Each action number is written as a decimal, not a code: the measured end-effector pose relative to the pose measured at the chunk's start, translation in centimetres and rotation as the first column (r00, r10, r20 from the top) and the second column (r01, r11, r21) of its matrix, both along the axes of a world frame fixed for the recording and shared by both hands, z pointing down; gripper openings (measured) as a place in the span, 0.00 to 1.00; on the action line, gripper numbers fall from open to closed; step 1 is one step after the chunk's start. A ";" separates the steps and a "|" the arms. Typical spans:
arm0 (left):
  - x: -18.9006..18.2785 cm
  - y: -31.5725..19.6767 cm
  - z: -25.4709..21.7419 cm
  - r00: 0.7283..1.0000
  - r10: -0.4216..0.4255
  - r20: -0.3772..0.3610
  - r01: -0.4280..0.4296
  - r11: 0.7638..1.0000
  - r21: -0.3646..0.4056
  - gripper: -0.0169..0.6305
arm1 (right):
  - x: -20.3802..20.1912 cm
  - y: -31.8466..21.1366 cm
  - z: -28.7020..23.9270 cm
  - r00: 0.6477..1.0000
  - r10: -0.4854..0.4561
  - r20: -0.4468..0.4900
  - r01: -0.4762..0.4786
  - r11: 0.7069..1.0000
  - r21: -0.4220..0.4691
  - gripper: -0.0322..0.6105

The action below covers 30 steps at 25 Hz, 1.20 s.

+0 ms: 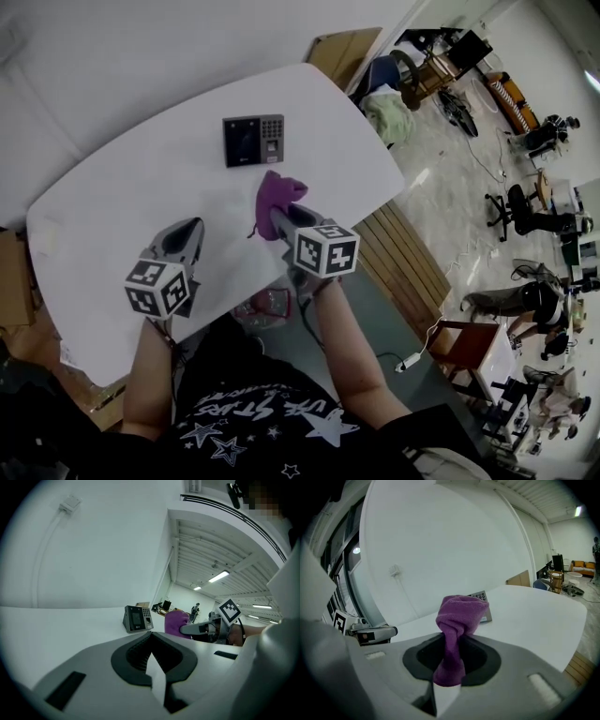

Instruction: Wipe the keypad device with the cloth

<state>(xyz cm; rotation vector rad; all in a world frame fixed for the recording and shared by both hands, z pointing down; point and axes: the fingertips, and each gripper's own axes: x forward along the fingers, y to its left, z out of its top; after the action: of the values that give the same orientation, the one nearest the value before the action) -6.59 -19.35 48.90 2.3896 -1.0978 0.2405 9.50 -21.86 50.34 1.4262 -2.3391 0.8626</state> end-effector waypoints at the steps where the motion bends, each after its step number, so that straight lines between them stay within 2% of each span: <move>1: 0.2 0.6 0.0 1.000 -0.002 0.003 0.002 1.000 0.002 0.03 | 0.2 0.6 -0.1 1.000 -0.003 0.004 0.003 1.000 0.003 0.19; 13: 2.3 10.0 -2.6 1.000 -0.030 0.005 0.030 0.998 0.049 0.03 | 1.4 9.7 -3.0 0.998 -0.043 0.041 0.040 0.997 0.062 0.19; 18: 3.0 15.1 -3.2 0.999 -0.043 0.016 0.042 0.997 0.059 0.03 | 2.1 14.3 -2.9 0.997 -0.048 0.068 0.044 0.997 0.058 0.19; 24: 1.6 18.7 -4.3 0.997 -0.074 0.039 0.070 0.994 0.088 0.03 | 1.5 17.4 -3.1 0.995 -0.063 0.081 0.058 0.996 0.069 0.19; 30: -0.4 20.1 -4.7 0.994 -0.099 0.036 0.095 0.991 0.098 0.03 | 0.0 18.4 -3.4 0.994 -0.086 0.072 0.081 0.994 0.075 0.19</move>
<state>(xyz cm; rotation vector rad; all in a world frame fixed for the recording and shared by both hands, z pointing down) -6.97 0.78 44.18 2.4166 -1.2673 0.2080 9.45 -3.50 46.96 1.3337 -2.4897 0.8305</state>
